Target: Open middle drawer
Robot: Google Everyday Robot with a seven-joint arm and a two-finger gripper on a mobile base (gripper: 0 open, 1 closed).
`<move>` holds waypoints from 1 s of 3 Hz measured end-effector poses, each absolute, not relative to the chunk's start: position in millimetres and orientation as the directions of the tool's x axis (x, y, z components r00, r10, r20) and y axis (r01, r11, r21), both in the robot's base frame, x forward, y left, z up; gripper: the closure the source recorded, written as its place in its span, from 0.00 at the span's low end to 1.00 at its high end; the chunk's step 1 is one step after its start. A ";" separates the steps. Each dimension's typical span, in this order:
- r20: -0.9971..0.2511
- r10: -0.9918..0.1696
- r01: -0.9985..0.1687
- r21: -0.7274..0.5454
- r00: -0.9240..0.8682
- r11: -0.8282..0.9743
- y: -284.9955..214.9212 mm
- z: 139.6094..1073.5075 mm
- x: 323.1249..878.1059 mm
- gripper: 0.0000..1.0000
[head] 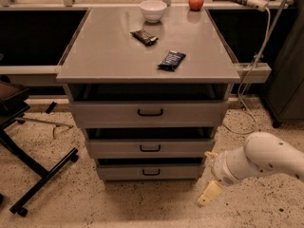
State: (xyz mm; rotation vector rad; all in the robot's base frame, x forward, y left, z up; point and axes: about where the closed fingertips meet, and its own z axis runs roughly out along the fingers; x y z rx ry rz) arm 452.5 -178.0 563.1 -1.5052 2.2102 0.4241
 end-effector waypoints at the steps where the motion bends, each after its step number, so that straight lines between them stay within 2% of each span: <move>1: -0.562 -0.774 -0.925 -0.041 -0.292 0.379 -187.5 582.2 445.0 0.00; 3: -0.578 -0.763 -0.917 -0.063 -0.289 0.395 -182.1 553.3 454.9 0.00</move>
Offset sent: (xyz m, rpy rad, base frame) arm -0.0045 -0.0061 0.0169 0.0342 -0.0584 -0.0158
